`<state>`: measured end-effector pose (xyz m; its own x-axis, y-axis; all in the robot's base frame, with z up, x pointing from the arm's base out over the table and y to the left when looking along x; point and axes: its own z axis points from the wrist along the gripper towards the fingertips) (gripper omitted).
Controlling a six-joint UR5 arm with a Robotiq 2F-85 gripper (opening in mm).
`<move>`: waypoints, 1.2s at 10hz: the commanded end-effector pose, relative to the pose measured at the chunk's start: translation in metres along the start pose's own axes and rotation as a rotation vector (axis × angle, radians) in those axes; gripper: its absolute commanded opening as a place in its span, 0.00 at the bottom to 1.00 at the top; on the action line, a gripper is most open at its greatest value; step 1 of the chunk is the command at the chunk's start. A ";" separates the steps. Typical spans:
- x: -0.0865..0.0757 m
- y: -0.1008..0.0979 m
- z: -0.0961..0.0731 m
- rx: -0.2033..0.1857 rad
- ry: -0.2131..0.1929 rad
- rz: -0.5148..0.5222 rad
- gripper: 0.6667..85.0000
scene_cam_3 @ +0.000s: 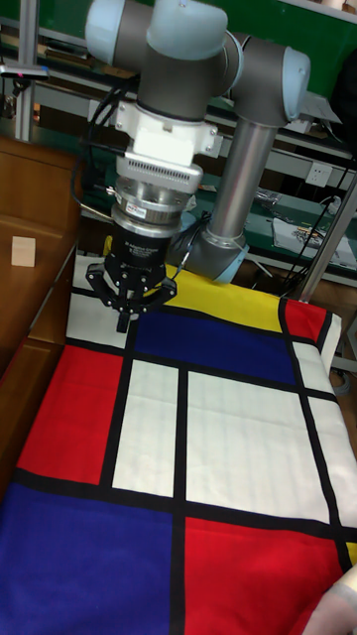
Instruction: Put the object on the shelf
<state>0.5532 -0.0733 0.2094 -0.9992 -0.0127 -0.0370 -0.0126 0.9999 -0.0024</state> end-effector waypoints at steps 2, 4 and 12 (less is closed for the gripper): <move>-0.015 0.030 0.034 0.018 -0.024 0.035 0.00; -0.026 0.050 0.057 0.038 -0.048 0.056 0.00; -0.031 0.057 0.103 0.032 -0.047 0.035 0.00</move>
<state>0.5880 -0.0225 0.1137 -0.9952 0.0218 -0.0952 0.0273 0.9980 -0.0565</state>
